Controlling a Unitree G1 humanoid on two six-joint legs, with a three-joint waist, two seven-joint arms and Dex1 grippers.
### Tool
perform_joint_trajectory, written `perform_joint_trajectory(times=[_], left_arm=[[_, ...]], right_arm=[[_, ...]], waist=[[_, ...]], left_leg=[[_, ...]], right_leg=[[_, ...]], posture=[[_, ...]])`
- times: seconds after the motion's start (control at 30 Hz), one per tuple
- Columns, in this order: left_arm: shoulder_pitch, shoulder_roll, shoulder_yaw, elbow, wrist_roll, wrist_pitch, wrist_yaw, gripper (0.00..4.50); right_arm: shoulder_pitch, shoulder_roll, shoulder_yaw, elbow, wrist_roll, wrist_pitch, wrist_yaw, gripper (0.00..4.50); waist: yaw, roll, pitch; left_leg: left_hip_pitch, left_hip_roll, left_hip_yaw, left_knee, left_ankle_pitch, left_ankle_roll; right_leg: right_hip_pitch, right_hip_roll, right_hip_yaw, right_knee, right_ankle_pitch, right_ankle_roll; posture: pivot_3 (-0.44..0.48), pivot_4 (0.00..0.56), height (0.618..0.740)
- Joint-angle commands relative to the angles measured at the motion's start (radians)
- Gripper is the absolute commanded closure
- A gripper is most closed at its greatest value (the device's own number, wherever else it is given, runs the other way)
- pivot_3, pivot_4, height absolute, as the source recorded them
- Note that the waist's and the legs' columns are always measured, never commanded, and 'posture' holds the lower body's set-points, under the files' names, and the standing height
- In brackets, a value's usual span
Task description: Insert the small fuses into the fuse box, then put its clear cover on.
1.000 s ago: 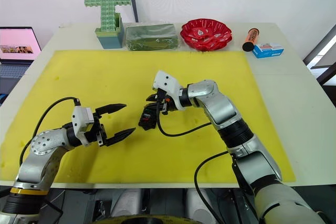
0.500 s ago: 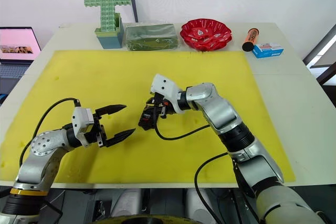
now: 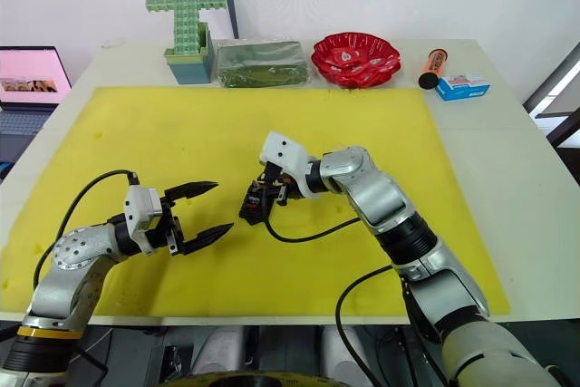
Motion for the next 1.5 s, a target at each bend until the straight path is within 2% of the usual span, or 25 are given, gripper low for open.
perform_joint_trajectory(times=[0.03,0.2,0.27,0.33,0.4,0.43,1.13,1.23,1.5], left_arm=[[-0.007,-0.002,0.006,-0.009,-0.006,-0.019,-0.006,0.0],[-0.004,-0.002,0.007,-0.013,-0.007,-0.019,-0.008,0.0],[-0.004,-0.002,0.007,-0.015,-0.006,-0.017,-0.006,0.0],[-0.006,-0.002,0.007,-0.018,-0.006,-0.014,-0.004,0.0],[-0.005,-0.002,0.006,-0.022,-0.006,-0.011,-0.002,0.0],[-0.005,-0.001,0.005,-0.025,-0.006,-0.009,0.0,0.0],[-0.005,0.002,0.004,-0.048,-0.008,0.01,0.01,0.0],[-0.006,0.001,0.006,-0.036,-0.006,0.004,0.005,0.0],[0.002,-0.003,0.007,-0.02,-0.003,-0.013,-0.002,0.0]], right_arm=[[-0.016,0.003,-0.023,-0.027,0.015,0.021,-0.007,3.15],[-0.018,0.011,-0.034,-0.038,0.052,0.087,-0.007,3.15],[-0.019,0.01,-0.034,-0.042,0.06,0.103,-0.007,3.58],[-0.019,0.013,-0.038,-0.047,0.07,0.117,-0.009,3.77],[-0.019,0.019,-0.045,-0.052,0.085,0.139,-0.013,4.34],[-0.02,0.02,-0.046,-0.054,0.09,0.146,-0.014,4.48],[-0.031,0.01,-0.056,-0.061,0.134,0.108,-0.002,4.48],[-0.033,0.006,-0.054,-0.058,0.138,0.096,0.007,3.71],[-0.043,-0.001,-0.061,-0.053,0.134,0.069,0.015,0.78]], waist=[[0.0,0.0,0.0],[0.0,0.0,0.0],[0.0,0.0,0.0],[0.0,0.0,0.0],[0.0,0.0,0.0],[0.0,0.0,0.0],[0.0,0.0,0.0],[-0.001,0.0,0.0],[0.0,0.0,0.0]], left_leg=[[0.0,0.0,0.0,0.0,0.0,0.0],[0.0,0.0,0.0,0.0,0.0,0.0],[0.0,0.0,0.0,0.0,0.0,0.0],[0.0,0.0,0.0,0.0,0.0,0.0],[0.0,0.0,0.0,0.0,0.0,0.0],[0.0,0.0,0.0,0.0,0.0,0.0],[0.0,0.0,0.0,0.0,0.0,0.0],[0.0,0.0,0.0,0.0,0.0,0.0],[0.0,0.0,0.0,0.0,0.0,0.0]], right_leg=[[0.0,0.0,0.0,0.0,0.0,0.0],[0.0,0.0,0.0,0.0,0.0,0.0],[0.0,0.0,0.0,0.0,0.0,0.0],[0.0,0.0,0.0,0.0,0.0,0.0],[0.0,0.0,0.0,0.0,0.0,0.0],[0.0,0.0,0.0,0.0,0.0,0.0],[0.0,0.0,0.0,0.0,0.0,0.0],[0.0,0.0,0.0,0.0,0.0,0.0],[0.0,0.0,0.0,0.0,0.0,0.0]], posture=[[0.0,0.15,0.74],[0.0,0.15,0.74],[0.0,0.15,0.74],[0.0,0.15,0.74],[0.0,0.15,0.74],[0.0,0.15,0.74],[0.0,0.15,0.74],[0.0,0.15,0.74],[0.0,0.15,0.74]])
